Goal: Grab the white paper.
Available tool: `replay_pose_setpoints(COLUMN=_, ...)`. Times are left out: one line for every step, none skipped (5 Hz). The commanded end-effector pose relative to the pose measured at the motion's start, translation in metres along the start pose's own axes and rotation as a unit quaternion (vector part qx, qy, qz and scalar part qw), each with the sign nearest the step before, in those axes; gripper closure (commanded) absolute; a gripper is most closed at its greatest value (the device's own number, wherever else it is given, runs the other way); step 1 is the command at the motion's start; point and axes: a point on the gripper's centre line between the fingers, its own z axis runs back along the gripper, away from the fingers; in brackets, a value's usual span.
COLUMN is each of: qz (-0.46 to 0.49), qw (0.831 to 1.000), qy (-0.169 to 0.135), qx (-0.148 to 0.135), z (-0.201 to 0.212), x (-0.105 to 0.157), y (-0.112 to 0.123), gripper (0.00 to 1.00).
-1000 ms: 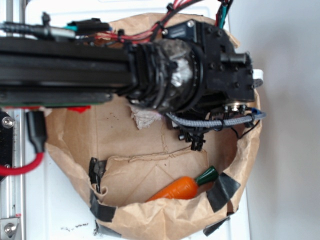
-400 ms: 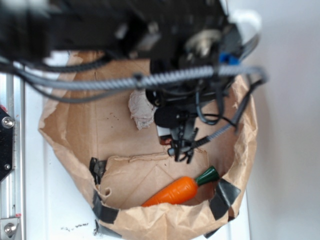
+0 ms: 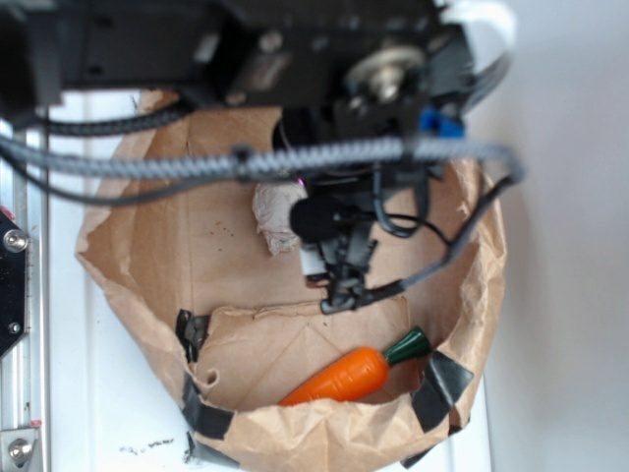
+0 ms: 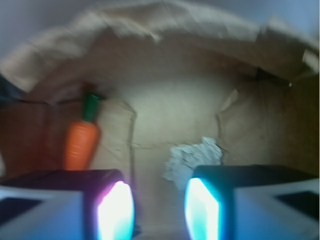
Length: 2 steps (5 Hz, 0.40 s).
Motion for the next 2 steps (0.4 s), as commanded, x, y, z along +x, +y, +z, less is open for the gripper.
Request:
replay_pose_setpoints(qz=-0.01, qw=0.997, qy=0.021, qx=0.074, z=-0.04, x=-0.007, y=0.037, gripper=0.0)
replay_pose_setpoints(qz=-0.009, qw=0.995, qy=0.052, qx=0.09, z=-0.061, x=-0.013, y=0.042, gripper=0.0)
